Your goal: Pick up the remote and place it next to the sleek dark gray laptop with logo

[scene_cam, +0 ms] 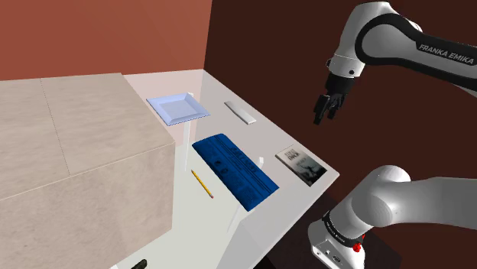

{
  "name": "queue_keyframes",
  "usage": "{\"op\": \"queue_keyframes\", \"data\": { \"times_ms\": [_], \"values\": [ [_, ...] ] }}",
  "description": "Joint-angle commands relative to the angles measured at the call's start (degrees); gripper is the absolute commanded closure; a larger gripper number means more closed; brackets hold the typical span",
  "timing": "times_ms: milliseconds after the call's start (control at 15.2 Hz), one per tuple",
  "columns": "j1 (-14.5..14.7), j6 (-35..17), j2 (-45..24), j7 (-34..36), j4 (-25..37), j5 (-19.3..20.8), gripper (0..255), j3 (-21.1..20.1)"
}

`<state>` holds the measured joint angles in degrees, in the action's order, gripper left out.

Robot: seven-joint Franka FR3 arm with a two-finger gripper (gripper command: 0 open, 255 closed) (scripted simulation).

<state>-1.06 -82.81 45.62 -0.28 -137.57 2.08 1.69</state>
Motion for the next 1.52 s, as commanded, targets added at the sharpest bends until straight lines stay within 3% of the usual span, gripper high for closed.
{"op": "queue_keyframes", "data": {
  "times_ms": [0, 726, 1452],
  "values": [
    [0.0, 0.0, 0.0, 0.0, 0.0, 0.0, 0, 0.0],
    [0.3, -15.4, -23.8, 0.3, 8.5, -0.2, 0, 0.6],
    [0.2, -22.5, -48.5, 0.1, 26.2, -1.0, 0, 0.9]
  ]
}}
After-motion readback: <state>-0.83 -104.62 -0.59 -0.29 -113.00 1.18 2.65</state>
